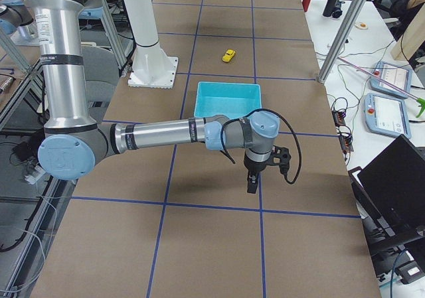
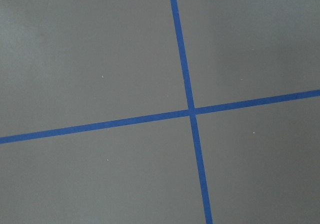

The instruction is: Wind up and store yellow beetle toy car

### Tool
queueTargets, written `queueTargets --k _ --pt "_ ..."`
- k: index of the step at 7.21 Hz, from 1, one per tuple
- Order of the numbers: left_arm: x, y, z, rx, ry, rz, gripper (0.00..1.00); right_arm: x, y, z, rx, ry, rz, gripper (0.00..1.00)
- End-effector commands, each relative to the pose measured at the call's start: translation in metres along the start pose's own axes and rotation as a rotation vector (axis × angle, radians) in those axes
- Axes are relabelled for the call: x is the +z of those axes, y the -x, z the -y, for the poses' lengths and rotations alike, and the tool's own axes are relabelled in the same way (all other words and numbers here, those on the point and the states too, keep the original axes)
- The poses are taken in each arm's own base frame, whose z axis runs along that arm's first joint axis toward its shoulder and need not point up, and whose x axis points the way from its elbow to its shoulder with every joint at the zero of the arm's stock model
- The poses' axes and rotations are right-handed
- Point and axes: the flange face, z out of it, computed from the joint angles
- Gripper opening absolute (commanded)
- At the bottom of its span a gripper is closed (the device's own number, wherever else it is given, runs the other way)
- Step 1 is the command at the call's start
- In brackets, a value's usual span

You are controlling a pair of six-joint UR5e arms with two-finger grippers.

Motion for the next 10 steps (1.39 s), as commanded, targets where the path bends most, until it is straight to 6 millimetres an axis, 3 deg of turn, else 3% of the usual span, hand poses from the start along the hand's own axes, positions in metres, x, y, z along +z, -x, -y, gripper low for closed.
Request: queueTargets --k 1,8,9,10 --pt "0.002 0.002 0.0 -0.016 0.004 0.0 1.0 0.002 -0.002 -0.001 0.004 0.004 -0.002 1.0" --pt "-0.015 -0.019 0.006 0.052 -0.037 0.004 1.0 0.001 0.0 -0.004 0.003 0.008 0.023 1.0" --pt "-0.019 -0.029 0.008 0.066 -0.04 0.006 1.0 0.001 0.0 -0.004 0.005 0.008 0.023 1.0" --pt "-0.006 -0.066 0.016 0.136 -0.017 0.005 1.0 0.002 -0.001 -0.004 0.006 0.011 0.022 1.0"
